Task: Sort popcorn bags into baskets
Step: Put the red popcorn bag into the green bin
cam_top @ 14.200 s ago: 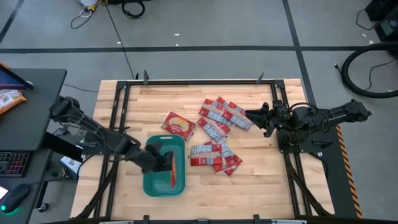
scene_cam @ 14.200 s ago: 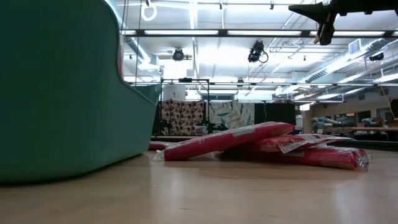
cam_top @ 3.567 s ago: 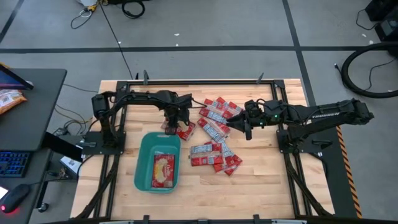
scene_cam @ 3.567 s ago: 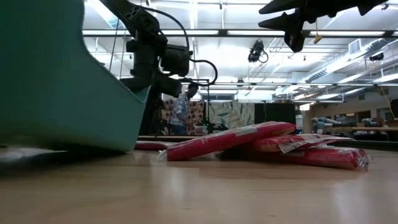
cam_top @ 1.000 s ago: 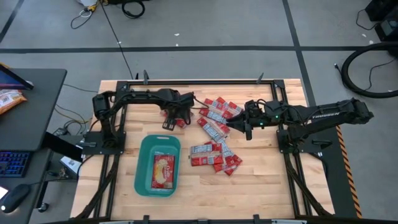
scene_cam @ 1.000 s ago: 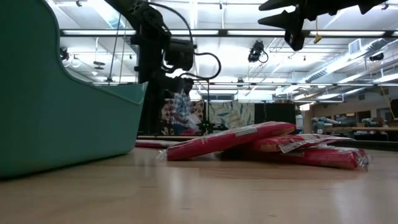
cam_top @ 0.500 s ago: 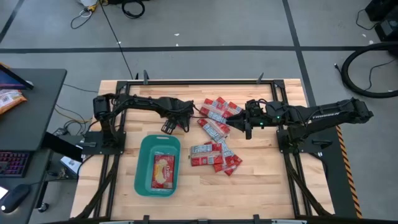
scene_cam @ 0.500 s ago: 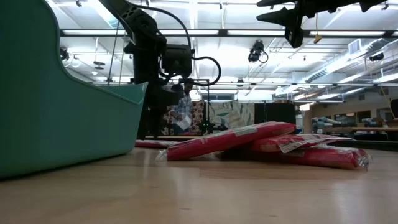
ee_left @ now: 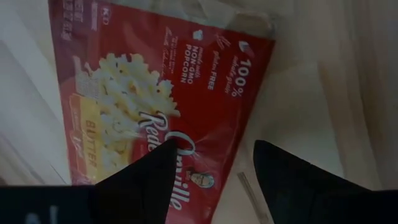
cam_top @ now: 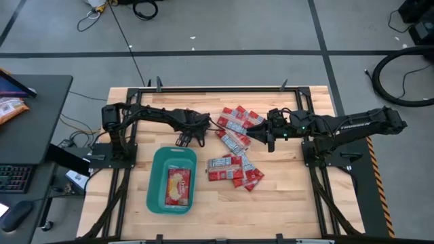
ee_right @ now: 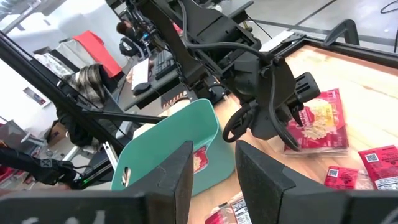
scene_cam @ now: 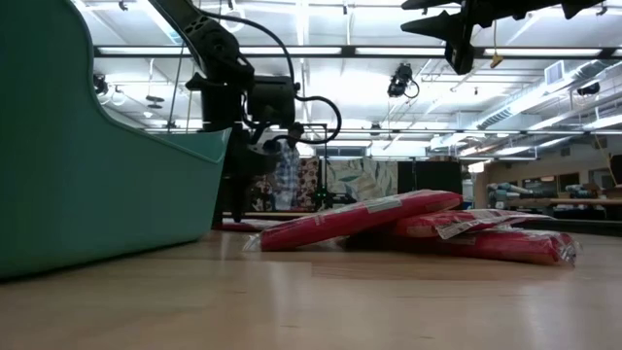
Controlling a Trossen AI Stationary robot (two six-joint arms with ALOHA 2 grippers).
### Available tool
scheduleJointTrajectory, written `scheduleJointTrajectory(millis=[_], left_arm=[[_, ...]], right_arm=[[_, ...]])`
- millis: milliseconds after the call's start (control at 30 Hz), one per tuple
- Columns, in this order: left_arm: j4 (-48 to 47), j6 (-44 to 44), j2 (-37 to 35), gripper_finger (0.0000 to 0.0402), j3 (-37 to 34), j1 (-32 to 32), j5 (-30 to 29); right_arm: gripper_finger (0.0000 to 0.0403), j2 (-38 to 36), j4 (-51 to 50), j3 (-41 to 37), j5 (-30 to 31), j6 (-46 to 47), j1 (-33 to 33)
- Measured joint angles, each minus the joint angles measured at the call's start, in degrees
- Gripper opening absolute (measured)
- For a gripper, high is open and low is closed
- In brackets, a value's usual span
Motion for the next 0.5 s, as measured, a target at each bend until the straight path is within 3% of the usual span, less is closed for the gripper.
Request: scheduleJointTrajectory(millis=[133, 433, 500], left_arm=[[0.0, -0.1, 0.0, 0.0185, 0.0, 0.0, 1.1], [-1.4, -5.1, -0.1, 0.0022, 0.1, -0.9, 2.4], [-1.6, -8.0, -0.1, 0.001, 0.2, -0.9, 2.5]], right_arm=[[0.0125, 0.0, 0.3, 0.0, 0.0, 0.5, 0.0], [0.0125, 0.0, 0.3, 0.0, 0.0, 1.5, 0.3], [0.0125, 0.0, 0.3, 0.0, 0.0, 1.5, 0.3]])
